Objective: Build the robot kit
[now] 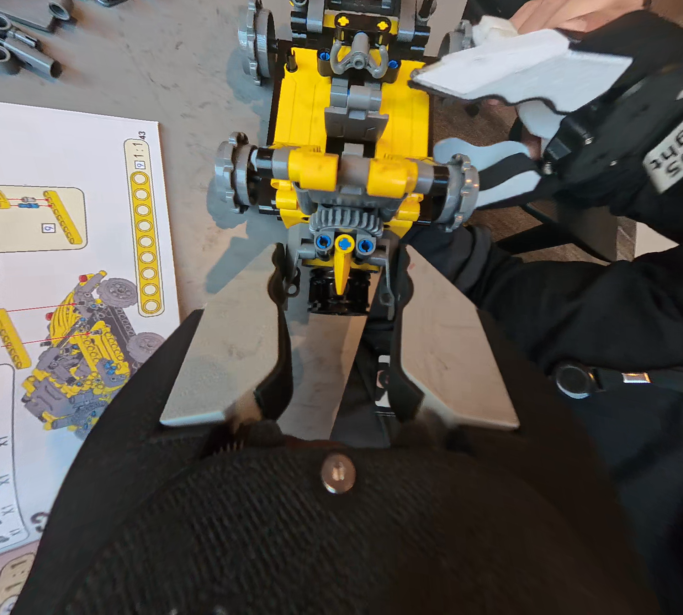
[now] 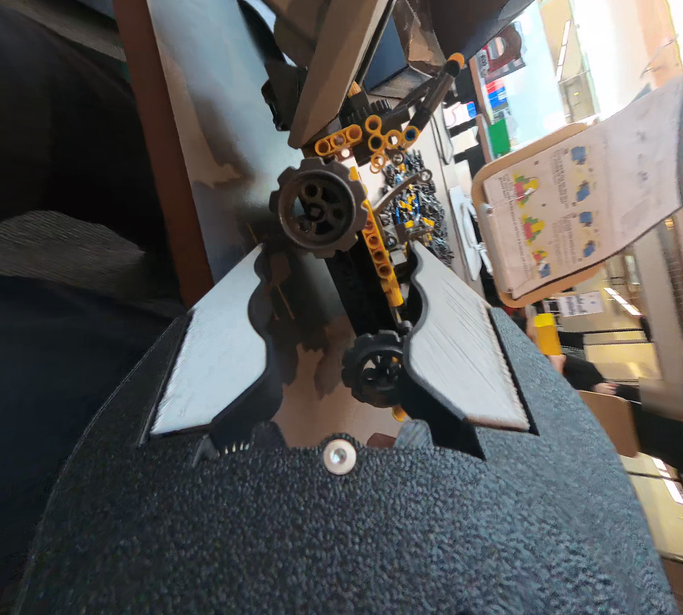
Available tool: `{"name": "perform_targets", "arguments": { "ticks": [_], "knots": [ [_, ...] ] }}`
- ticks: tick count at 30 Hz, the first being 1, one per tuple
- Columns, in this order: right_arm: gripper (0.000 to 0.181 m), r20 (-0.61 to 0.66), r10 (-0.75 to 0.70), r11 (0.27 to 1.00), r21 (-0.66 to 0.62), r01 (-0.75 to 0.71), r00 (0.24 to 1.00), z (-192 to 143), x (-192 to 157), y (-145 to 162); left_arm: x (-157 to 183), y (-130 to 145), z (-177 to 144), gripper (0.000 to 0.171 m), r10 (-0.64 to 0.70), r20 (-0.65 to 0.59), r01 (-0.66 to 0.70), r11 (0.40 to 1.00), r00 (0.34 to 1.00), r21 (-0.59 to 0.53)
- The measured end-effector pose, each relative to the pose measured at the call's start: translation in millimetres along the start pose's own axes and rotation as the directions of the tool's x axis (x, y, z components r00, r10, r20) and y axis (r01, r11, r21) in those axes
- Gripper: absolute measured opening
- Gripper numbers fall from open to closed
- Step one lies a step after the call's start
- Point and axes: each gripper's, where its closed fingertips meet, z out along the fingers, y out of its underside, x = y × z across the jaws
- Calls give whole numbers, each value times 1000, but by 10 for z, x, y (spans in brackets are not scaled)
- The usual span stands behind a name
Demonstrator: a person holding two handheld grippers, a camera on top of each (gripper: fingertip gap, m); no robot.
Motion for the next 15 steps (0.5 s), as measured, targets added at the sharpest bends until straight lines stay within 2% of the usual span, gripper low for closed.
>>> {"name": "perform_targets", "arguments": {
  "ticks": [3,7,12,15],
  "knots": [
    [66,-82,-104,994,-25,102,991,15,52,17,39,15,-9,57,-19,-24,19,1000,1000,-13],
    [41,-135,-172,985,-18,171,976,-15,96,-52,60,41,-42,57,-5,-34,4,1000,999,-28],
    [38,-138,-204,979,-31,202,969,-8,70,-86,66,52,-77,57,5,-36,-6,999,999,-37],
    [43,-141,-229,973,-37,226,963,5,49,-118,93,74,-64,58,-10,-49,6,998,999,-68]
  ]
}}
